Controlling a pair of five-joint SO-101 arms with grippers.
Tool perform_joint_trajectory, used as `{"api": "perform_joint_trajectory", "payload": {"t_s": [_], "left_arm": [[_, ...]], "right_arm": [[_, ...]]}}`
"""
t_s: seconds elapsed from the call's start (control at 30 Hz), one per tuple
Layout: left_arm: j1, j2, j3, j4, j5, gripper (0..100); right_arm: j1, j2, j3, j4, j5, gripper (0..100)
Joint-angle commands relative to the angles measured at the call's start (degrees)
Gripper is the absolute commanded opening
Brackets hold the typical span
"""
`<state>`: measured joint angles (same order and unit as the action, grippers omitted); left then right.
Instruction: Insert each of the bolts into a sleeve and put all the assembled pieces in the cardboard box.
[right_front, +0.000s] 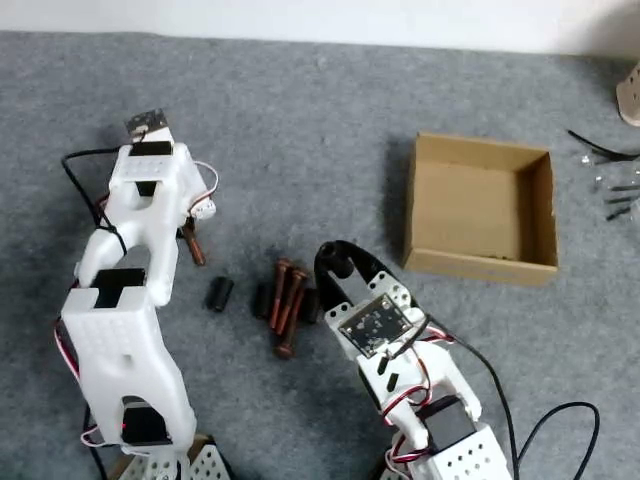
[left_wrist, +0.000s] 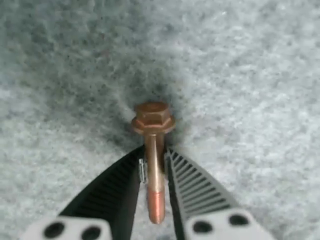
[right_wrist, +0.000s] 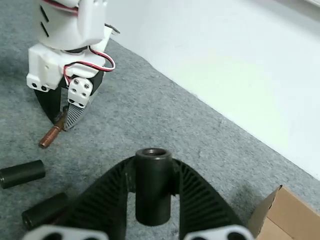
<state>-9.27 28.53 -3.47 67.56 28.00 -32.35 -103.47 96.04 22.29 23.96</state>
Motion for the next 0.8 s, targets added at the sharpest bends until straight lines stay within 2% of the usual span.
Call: {"api": "perform_joint_trajectory", "payload": {"t_s": [0.0, 0.13, 0.3, 0.57, 0.77], "left_arm": [[1.8, -4.3, 0.0, 0.7, 0.0, 0], [2.6, -14.5, 10.0, -2.9, 2.0, 0], [5.3, -35.7, 31.5, -17.8, 2.9, 0], [6.1, -77.7, 62.5, -38.2, 3.2, 0], [15.5, -104.5, 81.1, -50.5, 3.2, 1]], "right_arm": [[0.7, -0.9, 8.2, -2.3, 0.3, 0.5], [0.6, -0.9, 8.2, -2.3, 0.3, 0.5], [0.5, -0.8, 8.2, -2.3, 0.3, 0.5], [0.5, -0.8, 8.2, -2.2, 0.3, 0.5], [0.3, -0.7, 8.2, -2.1, 0.3, 0.5]]}}
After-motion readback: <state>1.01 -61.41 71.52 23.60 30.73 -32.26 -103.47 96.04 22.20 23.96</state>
